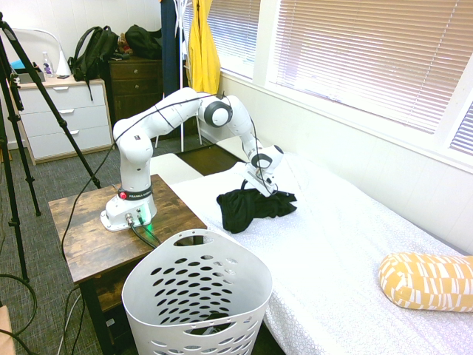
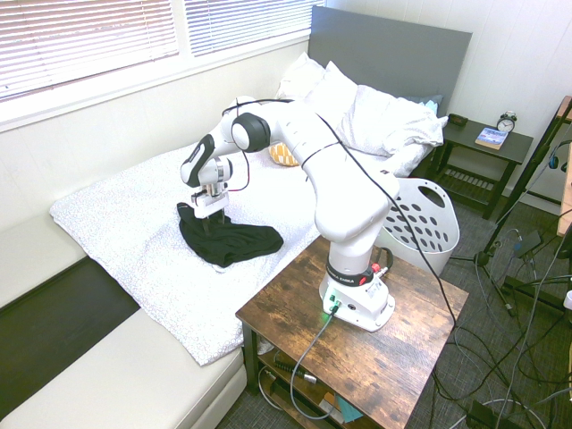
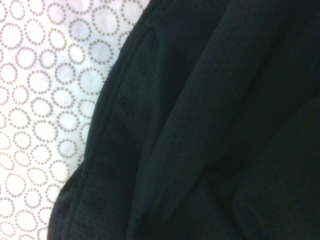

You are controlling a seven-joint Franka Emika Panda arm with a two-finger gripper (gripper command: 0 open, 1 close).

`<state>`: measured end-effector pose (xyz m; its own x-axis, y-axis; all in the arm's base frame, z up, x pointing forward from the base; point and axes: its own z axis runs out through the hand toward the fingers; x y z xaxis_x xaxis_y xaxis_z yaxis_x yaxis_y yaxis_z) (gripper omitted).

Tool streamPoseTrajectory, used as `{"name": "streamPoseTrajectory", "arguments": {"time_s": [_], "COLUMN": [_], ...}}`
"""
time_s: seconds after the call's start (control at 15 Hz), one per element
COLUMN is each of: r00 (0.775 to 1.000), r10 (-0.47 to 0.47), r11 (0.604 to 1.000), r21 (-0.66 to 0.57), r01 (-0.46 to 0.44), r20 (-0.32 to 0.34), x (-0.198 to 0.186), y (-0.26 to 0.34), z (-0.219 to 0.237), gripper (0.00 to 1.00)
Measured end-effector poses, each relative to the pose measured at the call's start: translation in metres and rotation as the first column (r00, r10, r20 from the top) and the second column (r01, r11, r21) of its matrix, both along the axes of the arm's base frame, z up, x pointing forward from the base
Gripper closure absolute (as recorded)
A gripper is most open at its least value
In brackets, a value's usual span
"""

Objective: Put my clothes in the laundry bag

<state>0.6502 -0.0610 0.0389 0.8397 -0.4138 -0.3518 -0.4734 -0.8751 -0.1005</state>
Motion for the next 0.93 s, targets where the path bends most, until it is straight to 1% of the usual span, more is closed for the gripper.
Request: {"name": "streamPoseTrajectory", "arguments": {"time_s": [0.93], "r00": [1.0], "r10": [-0.009], "r11": [1.0], "r21": [0.008], "r01": [0.009], "r20": [0.002], "x": [0.0008], "y": [0.0015], "z": [-0.0044], "gripper": [1.0]}}
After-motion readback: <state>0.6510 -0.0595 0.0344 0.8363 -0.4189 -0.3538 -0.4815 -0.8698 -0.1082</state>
